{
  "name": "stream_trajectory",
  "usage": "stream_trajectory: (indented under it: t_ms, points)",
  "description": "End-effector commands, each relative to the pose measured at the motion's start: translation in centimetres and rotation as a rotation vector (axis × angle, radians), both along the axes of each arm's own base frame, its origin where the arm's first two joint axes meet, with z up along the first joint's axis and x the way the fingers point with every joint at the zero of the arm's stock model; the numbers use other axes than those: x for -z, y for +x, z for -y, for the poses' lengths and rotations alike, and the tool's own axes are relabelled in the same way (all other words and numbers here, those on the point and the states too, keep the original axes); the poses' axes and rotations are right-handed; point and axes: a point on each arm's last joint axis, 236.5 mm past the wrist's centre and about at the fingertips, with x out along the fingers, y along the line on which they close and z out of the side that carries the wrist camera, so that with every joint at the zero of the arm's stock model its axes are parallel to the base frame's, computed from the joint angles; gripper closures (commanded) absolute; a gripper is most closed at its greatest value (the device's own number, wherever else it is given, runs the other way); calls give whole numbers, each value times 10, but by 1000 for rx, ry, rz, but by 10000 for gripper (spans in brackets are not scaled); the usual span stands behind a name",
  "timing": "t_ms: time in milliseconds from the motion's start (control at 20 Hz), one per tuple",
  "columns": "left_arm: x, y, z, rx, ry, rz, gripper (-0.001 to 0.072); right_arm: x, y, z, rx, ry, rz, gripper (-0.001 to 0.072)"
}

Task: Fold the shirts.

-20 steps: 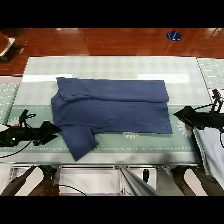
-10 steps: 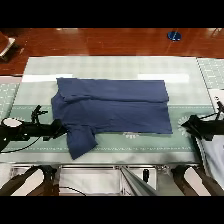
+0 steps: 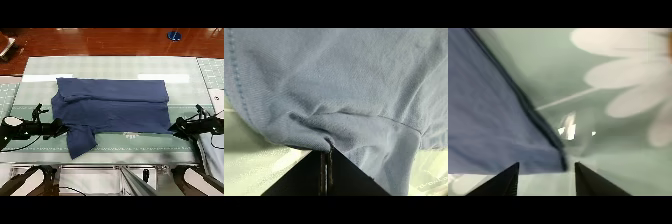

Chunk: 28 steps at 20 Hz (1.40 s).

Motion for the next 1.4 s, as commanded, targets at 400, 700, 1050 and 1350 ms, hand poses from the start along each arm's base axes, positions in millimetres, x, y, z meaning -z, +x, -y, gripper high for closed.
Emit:
stream_trajectory:
  t_ms: [400,700,1050,1350]
  points:
    - [-49,54,-11,34,17,142,691,-53,94,-18,-180,-30,290,686]
    - [-103,157,-30,-59,-1,314,692,-73,168,-2,-138,-29,369,686]
    - [-107,260,-19,-3,-38,330,692,-65,227,7,-86,5,392,686]
    - [-87,313,-5,11,-73,302,691,-44,254,12,-66,23,389,686]
